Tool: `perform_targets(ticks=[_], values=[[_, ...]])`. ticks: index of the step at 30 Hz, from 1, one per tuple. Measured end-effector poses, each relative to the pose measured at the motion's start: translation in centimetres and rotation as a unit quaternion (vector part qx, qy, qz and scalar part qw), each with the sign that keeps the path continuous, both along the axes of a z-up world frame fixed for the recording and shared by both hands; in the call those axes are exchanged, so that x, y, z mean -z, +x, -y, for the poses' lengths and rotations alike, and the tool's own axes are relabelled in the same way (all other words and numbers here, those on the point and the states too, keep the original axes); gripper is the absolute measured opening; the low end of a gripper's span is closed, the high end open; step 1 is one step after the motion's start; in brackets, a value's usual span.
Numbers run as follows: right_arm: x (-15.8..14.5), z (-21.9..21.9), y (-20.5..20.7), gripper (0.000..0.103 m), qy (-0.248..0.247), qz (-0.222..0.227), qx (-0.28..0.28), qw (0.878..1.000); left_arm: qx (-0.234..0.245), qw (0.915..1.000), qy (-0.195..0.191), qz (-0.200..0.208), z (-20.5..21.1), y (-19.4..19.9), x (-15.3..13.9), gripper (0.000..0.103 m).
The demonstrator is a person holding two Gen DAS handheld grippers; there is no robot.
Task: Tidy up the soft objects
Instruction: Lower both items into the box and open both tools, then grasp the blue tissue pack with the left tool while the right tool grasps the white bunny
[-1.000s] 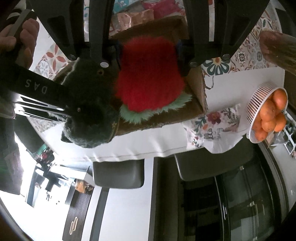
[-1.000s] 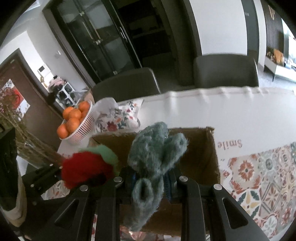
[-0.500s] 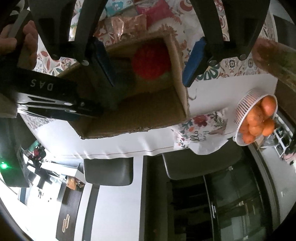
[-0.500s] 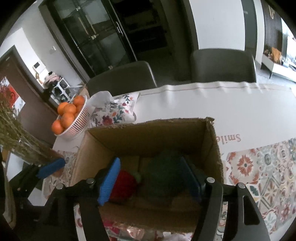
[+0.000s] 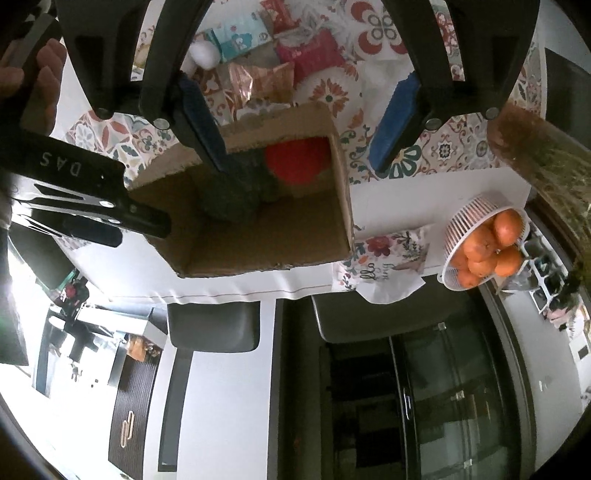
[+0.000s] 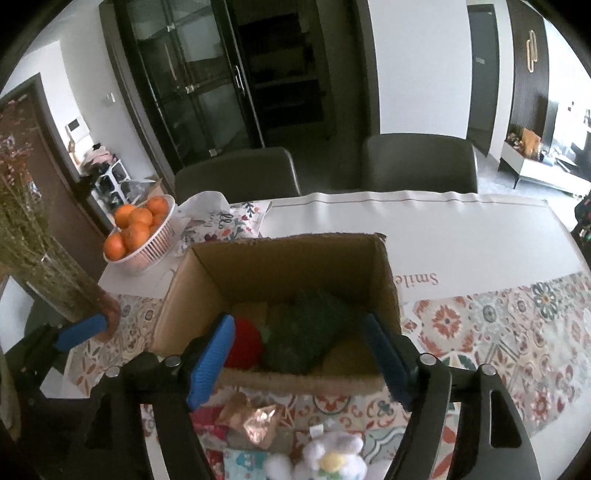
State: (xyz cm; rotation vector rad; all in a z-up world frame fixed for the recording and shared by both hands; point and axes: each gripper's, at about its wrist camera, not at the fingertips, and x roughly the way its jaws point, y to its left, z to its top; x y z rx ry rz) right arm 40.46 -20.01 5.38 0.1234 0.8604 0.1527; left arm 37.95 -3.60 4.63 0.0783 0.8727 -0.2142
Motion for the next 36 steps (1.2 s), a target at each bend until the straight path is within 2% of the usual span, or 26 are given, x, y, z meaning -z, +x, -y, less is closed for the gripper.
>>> perform_targets(ticks=[11,25,36], values=[[0.0,1.0,-4.7,0.076,-0.004,-0.003,0.004,1.0,0.012,0.9997,0.014,0.019,0.8,-4.3,-0.9,0.083],[3.4,0.6,-8.8,0.076,0.0,-0.018,0.007,1.0,0.016,0.9995,0.025,0.007,0.9,-8.8,1.7,0.083],[6.8,1.1,-9.6,0.076,0.003,-0.053,0.012,0.999,0.038,0.9981,0.04,-0.029,1.5,-9.1,5.0,0.083]])
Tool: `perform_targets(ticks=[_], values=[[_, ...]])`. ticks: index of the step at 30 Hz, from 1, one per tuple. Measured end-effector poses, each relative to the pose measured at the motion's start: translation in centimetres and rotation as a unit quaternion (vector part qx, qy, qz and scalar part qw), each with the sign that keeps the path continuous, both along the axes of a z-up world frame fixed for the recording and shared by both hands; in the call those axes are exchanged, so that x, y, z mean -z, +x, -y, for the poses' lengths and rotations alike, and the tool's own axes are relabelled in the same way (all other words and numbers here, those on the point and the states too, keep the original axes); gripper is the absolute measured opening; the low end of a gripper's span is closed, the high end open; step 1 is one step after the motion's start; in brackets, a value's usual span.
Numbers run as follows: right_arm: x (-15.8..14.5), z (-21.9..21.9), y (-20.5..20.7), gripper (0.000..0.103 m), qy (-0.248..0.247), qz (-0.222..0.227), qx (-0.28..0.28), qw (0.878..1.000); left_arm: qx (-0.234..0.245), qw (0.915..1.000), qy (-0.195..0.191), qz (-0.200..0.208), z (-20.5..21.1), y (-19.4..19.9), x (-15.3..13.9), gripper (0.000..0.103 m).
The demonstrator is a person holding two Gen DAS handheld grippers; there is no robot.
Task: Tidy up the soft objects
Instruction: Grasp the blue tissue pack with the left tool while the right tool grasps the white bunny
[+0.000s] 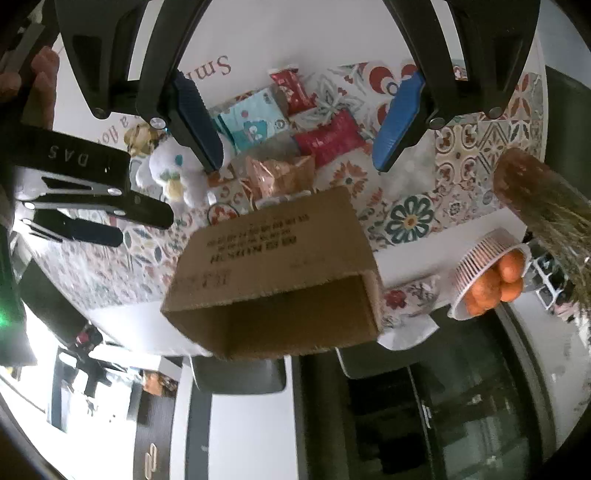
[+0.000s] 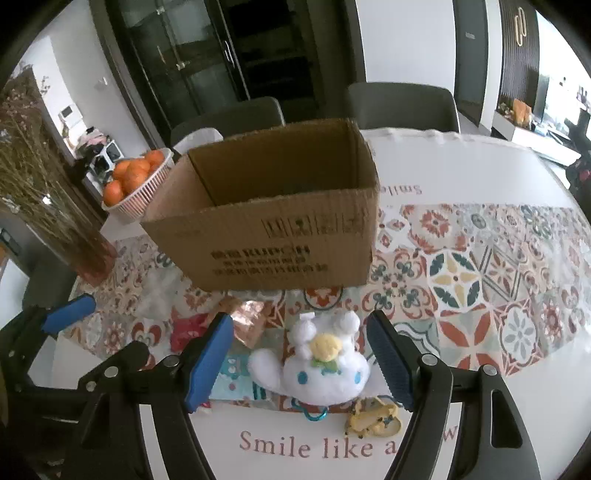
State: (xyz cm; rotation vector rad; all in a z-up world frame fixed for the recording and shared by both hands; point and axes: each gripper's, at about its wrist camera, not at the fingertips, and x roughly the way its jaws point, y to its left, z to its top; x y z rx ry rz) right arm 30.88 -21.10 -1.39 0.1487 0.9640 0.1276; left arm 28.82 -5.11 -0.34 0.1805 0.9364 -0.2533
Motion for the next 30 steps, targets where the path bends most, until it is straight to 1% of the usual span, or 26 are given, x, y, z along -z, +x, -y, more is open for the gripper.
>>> perform_targets(ticks=[2,5,8,10,12,15,20,22,26,28,30], values=[[0.5,0.1,0.1,0.076,0.0,-0.008,0.002,1.0,0.012,0.9999,0.002,-0.009,0.2,0.0,0.6,0.083],[1.5,0.2,0.6,0.076,0.003,-0.029,0.005,1.0,0.044,0.9983,0.002,-0.038,0.6,0.5,1.8,0.083],[2.3,0.3,1.1,0.076,-0.001,-0.047,0.007,0.999,0.08,0.9938,0.007,-0.077,1.1,1.2,3.3,0.083],[2.8,0.2,1.4,0.076,-0.006,-0.058,0.009,0.998,0.106,0.9891,0.015,-0.101,1.6,1.6,4.2,0.083],[3.3,0.2,1.6,0.076,-0.007,-0.067,0.009,0.998,0.122,0.9853,0.022,-0.117,2.0,2.0,5.0,0.083],[3.9,0.1,1.9,0.076,-0.008,-0.08,0.009,0.997,0.16,0.9756,0.025,-0.148,2.4,2.5,6.0,0.082],[4.8,0.4,2.4,0.076,-0.008,-0.095,0.018,0.995,0.218,0.9553,0.028,-0.197,3.6,3.0,7.7,0.082],[5.1,0.4,2.7,0.076,-0.011,-0.101,0.017,0.995,0.241,0.9465,0.036,-0.212,4.1,2.9,8.5,0.082],[6.2,0.5,3.2,0.076,-0.015,-0.117,0.017,0.993,0.269,0.9332,0.06,-0.23,5.0,2.8,10.1,0.082],[6.7,0.6,3.4,0.076,-0.014,-0.122,0.018,0.992,0.279,0.9287,0.065,-0.235,5.3,2.9,10.6,0.082],[7.3,0.5,3.7,0.076,-0.012,-0.131,0.016,0.991,0.284,0.9259,0.068,-0.239,5.6,2.9,11.1,0.082]])
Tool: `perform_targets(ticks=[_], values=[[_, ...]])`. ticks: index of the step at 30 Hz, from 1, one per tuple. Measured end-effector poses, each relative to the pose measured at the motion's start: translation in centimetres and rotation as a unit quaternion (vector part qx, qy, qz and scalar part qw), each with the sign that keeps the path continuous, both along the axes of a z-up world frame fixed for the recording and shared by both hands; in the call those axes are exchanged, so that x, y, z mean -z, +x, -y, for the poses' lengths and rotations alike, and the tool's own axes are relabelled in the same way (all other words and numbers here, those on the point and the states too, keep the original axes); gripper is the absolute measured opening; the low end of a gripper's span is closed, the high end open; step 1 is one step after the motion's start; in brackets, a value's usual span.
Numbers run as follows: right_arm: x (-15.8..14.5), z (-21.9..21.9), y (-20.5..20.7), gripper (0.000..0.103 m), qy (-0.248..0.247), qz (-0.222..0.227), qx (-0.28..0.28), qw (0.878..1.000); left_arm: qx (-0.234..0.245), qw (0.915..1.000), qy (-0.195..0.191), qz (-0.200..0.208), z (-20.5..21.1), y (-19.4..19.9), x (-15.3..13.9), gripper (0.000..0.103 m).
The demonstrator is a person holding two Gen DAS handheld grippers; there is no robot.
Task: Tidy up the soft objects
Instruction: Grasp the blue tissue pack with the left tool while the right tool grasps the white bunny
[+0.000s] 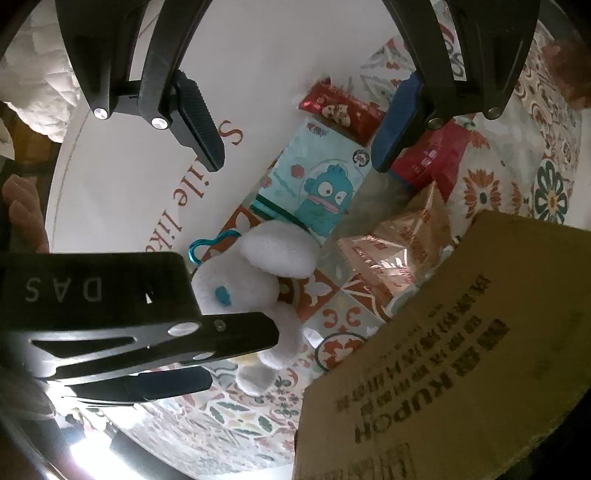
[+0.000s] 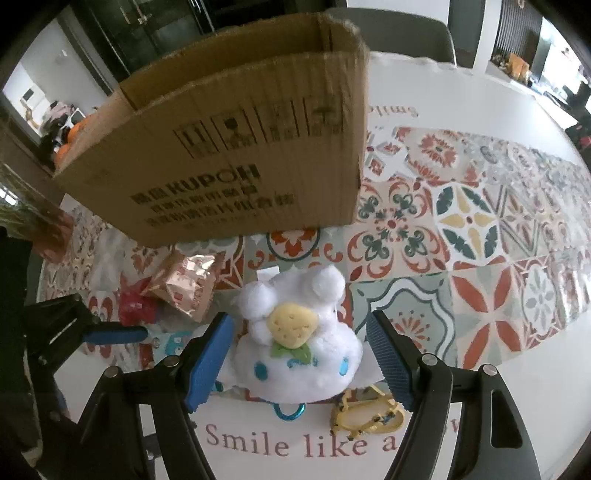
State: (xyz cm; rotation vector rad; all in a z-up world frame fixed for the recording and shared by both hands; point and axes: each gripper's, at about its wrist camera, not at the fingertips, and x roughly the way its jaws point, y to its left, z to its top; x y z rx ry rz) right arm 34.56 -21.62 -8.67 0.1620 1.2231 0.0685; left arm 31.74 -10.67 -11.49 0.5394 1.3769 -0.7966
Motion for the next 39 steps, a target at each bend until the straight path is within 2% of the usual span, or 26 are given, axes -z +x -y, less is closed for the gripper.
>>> perform_targets(ticks=[5,8,16,21,23,32,36,39], values=[[1.3,-0.5,0.6,0.076,0.004,-0.014,-0.005,1.0,0.019,0.9998,0.011,-0.002,0.5,-0.1,1.4,0.082],[2.1,-0.7,1.1,0.076,0.01,-0.021,-0.005,1.0,0.029,0.9994,0.015,0.012,0.8,-0.2,1.8,0.082],[3.8,-1.3,2.1,0.076,0.011,-0.033,-0.002,0.999,0.031,0.9993,0.014,0.015,1.0,1.0,3.3,0.081],[4.6,-1.1,2.3,0.073,0.015,-0.027,0.005,0.999,0.018,0.9996,0.018,0.011,1.1,1.7,5.2,0.07],[4.7,-1.0,2.1,0.071,0.023,-0.024,0.008,0.999,0.004,0.9996,0.008,0.026,1.1,1.8,5.3,0.065],[3.6,0.4,0.4,0.063,0.028,0.007,0.03,0.999,-0.091,0.9939,-0.05,0.037,-1.1,1.9,5.1,0.062],[2.4,1.0,-0.5,0.061,0.026,0.025,0.039,0.999,-0.143,0.9858,-0.079,0.04,-2.2,0.9,4.4,0.061],[1.4,1.3,-1.0,0.058,0.026,0.043,0.045,0.998,-0.187,0.976,-0.096,0.057,-3.1,-0.2,3.5,0.06]])
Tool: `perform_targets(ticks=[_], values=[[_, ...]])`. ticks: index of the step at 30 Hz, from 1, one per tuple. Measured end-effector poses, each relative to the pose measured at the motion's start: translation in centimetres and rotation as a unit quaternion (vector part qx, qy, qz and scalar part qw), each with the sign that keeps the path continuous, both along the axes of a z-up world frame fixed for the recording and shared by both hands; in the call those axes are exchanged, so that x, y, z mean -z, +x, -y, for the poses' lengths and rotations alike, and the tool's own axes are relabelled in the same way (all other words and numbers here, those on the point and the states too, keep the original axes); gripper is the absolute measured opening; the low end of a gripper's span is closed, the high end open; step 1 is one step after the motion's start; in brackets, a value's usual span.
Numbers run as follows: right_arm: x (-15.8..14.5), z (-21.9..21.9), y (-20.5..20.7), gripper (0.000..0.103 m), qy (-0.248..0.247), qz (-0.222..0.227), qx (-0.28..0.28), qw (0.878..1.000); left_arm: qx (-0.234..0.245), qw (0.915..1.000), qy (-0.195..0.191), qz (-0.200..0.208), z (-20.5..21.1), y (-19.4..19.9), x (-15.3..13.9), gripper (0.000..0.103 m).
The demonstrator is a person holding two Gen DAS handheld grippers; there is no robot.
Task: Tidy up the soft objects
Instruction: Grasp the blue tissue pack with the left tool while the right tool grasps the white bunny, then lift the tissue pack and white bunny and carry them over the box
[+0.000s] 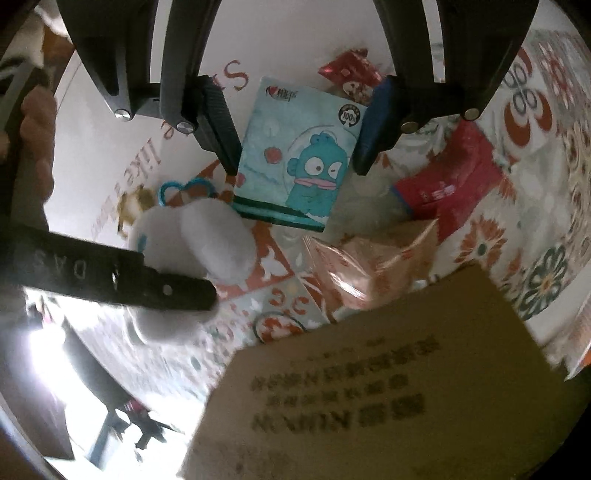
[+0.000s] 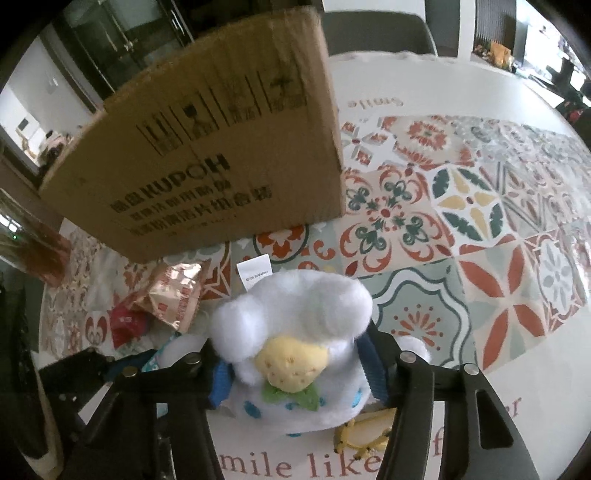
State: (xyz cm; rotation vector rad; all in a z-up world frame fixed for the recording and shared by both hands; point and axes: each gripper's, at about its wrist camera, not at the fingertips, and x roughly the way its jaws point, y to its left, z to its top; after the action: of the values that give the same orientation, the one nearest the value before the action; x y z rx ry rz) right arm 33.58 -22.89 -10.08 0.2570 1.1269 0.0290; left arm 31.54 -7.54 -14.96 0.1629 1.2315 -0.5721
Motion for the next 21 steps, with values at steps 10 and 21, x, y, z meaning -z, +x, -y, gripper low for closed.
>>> perform_targets(ticks=[10,21], values=[[-3.0,0.3,-1.7,0.051,0.011,0.051,0.021,0.998,-0.085,0.9938,-0.051,0.051,-1.6,-1.9,-4.0,0.059],[-7.1,0.2,-3.3,0.051,0.006,0.114,0.029,0.993,-0.134,0.9814,-0.062,0.123,-2.8,-4.3,-8.5,0.058]])
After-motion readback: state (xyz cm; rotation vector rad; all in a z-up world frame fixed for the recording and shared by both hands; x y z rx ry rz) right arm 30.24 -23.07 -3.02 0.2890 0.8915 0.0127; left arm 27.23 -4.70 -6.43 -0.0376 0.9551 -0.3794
